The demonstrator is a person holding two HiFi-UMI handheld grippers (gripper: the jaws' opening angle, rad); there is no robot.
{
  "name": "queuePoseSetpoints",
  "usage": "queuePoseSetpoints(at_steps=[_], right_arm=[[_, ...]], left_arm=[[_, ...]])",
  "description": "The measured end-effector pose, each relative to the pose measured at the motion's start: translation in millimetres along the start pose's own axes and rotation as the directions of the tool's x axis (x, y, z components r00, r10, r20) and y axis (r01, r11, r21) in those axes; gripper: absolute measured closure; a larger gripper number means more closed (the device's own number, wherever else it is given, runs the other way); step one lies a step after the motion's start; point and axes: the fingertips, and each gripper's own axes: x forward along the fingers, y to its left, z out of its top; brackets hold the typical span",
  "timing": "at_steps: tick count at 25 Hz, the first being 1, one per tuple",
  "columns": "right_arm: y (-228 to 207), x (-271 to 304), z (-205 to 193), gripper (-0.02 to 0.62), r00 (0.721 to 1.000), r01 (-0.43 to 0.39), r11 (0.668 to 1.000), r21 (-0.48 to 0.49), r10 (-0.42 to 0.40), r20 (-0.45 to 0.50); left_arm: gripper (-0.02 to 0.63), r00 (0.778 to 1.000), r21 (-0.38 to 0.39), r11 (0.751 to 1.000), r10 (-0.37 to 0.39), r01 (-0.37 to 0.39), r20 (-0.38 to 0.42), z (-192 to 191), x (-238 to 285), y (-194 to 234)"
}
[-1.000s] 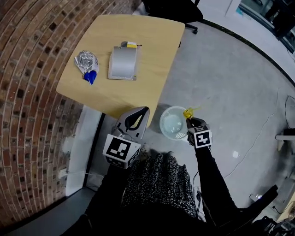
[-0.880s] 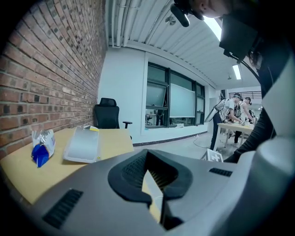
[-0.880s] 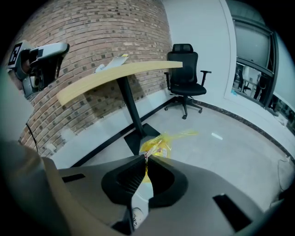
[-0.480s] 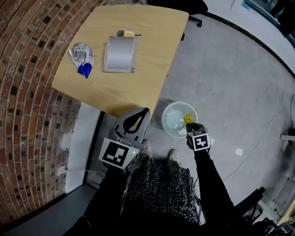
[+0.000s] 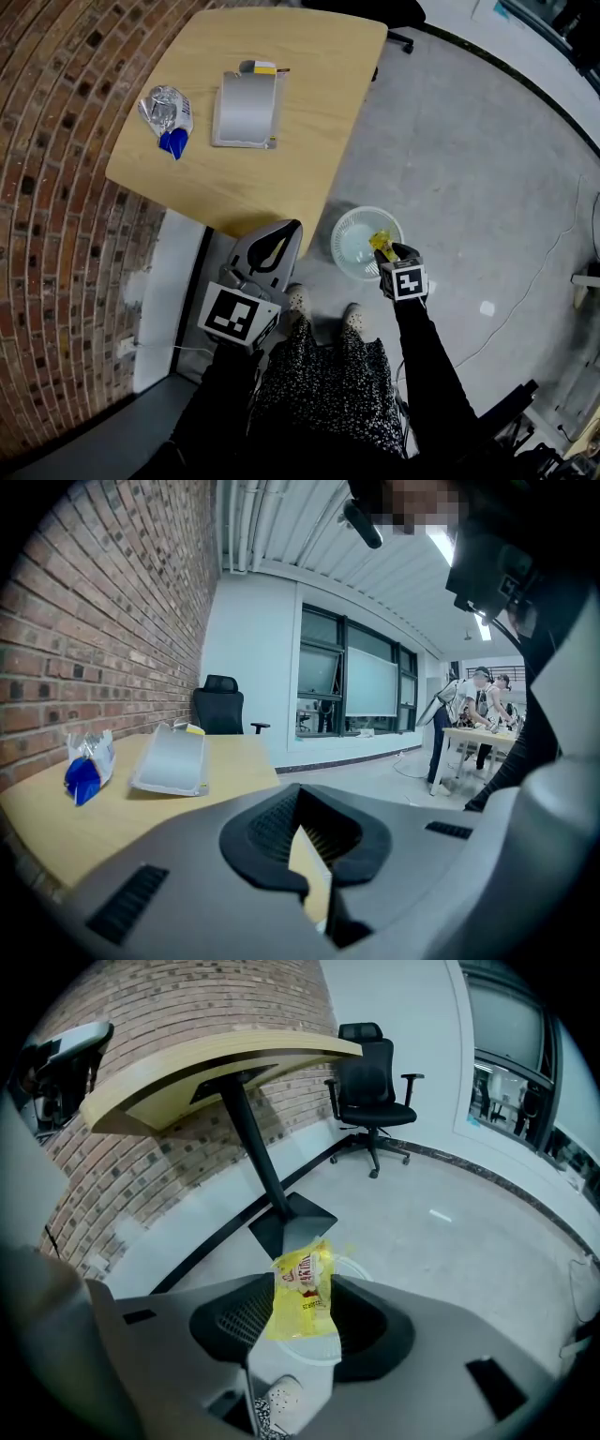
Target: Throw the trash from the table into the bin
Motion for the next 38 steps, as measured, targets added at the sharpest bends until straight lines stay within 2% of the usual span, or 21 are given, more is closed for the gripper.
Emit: queuePoseSetpoints(at_steps=[2, 6, 10, 15, 18, 26, 32, 38], right_arm=[[-1.4, 0.9, 1.6, 0.412, 1.000, 0.010, 1.000, 0.006, -0.010, -0.001], [-3.3, -0.6, 4.3, 0.411, 1.000, 0.030, 1.000, 0.008, -0.030, 0.002], [-3.7, -0.2, 7.6, 0.343, 0.999, 0.040, 0.999, 0.004, -0.040, 0.001], [-0.6, -3.8, 9.4, 0.337, 1.000, 0.028, 0.999, 0.036, -0.028, 0.003], [3.5, -14.5, 21.5, 0.337, 0.999, 0.024, 0.999, 0.037, -0.026, 0.038], [24.7, -71.6, 96.8, 0.339, 0.983, 0.022, 0.998, -0.062, -0.010, 0.184], [62.7, -131.3, 164.7, 0.341, 0.948, -0.054, 0.996, -0.075, 0.075, 0.308], [93.4, -160.6, 220.0, 0.342, 0.930, -0.058, 0.980, -0.188, 0.121, 0.347]], left_arm=[[0.598, 1.000, -0.003, 1.000, 0.001, -0.001, -0.003, -1.2, -0.4, 2.0], [0.598, 1.000, -0.011, 1.000, 0.006, -0.006, -0.001, -1.6, -2.8, 5.4], [0.598, 1.000, -0.015, 1.000, 0.011, -0.011, 0.004, 0.5, -5.2, 10.0], [0.598, 1.000, -0.024, 0.999, 0.022, -0.022, 0.005, -0.5, -9.5, 13.7], [0.598, 1.000, -0.030, 0.999, 0.030, -0.029, 0.011, 2.5, -13.2, 18.2], [0.598, 0.997, -0.034, 0.998, 0.056, -0.055, 0.046, 26.8, -28.9, 31.5], [0.598, 0.993, -0.050, 0.994, 0.103, -0.100, 0.053, 38.0, -56.9, 50.0], [0.598, 0.988, -0.030, 0.990, 0.138, -0.137, 0.063, 53.4, -83.0, 73.7]])
